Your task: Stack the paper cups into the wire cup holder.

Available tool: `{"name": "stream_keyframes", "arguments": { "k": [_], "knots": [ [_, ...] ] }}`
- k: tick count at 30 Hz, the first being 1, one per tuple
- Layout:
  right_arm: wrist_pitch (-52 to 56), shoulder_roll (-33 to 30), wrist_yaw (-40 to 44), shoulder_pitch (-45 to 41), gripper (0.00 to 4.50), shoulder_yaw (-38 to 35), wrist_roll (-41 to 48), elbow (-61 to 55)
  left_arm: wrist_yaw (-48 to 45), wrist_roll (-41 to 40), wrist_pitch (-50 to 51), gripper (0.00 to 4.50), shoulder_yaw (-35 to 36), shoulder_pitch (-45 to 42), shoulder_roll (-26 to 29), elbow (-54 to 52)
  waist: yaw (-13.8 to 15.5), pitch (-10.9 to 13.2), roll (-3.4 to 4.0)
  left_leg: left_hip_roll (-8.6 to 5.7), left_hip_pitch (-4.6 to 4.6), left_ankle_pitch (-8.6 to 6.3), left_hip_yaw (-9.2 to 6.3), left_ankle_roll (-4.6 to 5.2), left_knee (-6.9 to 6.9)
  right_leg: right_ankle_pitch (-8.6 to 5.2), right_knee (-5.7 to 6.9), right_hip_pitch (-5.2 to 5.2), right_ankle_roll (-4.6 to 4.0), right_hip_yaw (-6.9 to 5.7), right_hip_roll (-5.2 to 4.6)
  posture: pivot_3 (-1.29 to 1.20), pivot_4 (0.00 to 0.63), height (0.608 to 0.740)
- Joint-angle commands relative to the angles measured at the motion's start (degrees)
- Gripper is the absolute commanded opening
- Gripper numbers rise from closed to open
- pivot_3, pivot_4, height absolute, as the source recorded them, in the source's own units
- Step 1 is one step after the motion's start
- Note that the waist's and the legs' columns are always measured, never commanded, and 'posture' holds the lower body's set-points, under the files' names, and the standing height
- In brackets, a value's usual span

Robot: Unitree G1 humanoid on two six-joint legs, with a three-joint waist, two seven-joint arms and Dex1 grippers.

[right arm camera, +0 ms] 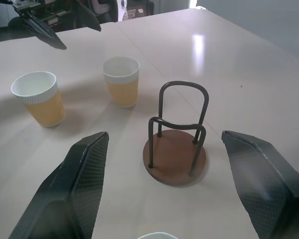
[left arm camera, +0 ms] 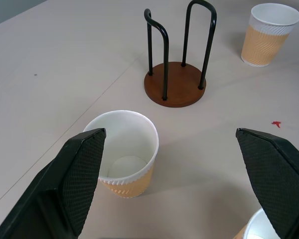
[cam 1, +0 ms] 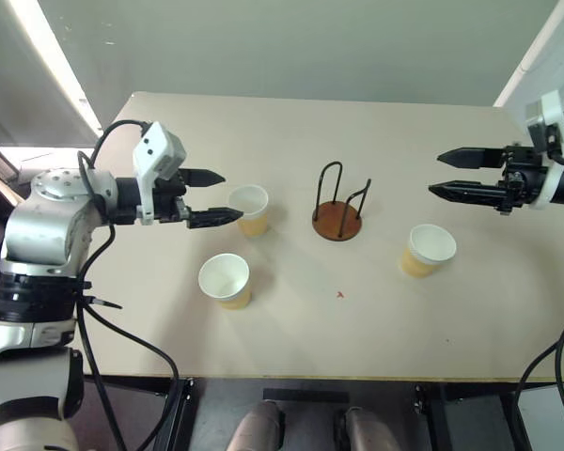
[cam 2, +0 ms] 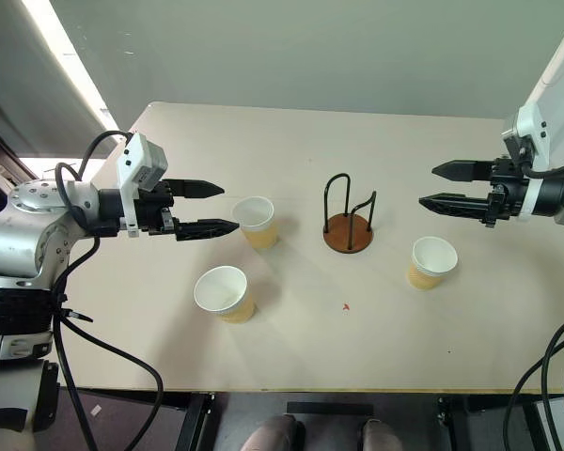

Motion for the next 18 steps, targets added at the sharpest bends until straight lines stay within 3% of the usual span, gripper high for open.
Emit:
{"name": "stream_keyframes", "arguments": {
  "k": [1,18],
  "knots": [
    [-0.92,-2.16,0.56,-0.91,3.78,-1.14,-0.52,-0.19,0.24,-1.21,-0.38,4.48,2.22,-0.73,0.86,-2.20,0.00,0.00,0.00,0.00,0.00,0.00,0.00,0.00,0.00,0.00,0.00,0.00,0.00,0.00,0.00,0.00,0.150,0.740],
    [-1.30,-4.39,1.90,5.08,3.78,0.97,-2.92,-6.53,-1.50,0.82,-2.94,4.48,-2.01,-4.02,-2.36,1.58,0.03,0.00,0.00,0.00,-0.01,0.00,0.00,0.00,0.01,0.00,0.01,0.01,0.00,0.00,-0.01,0.00,0.150,0.740]
  ]
}}
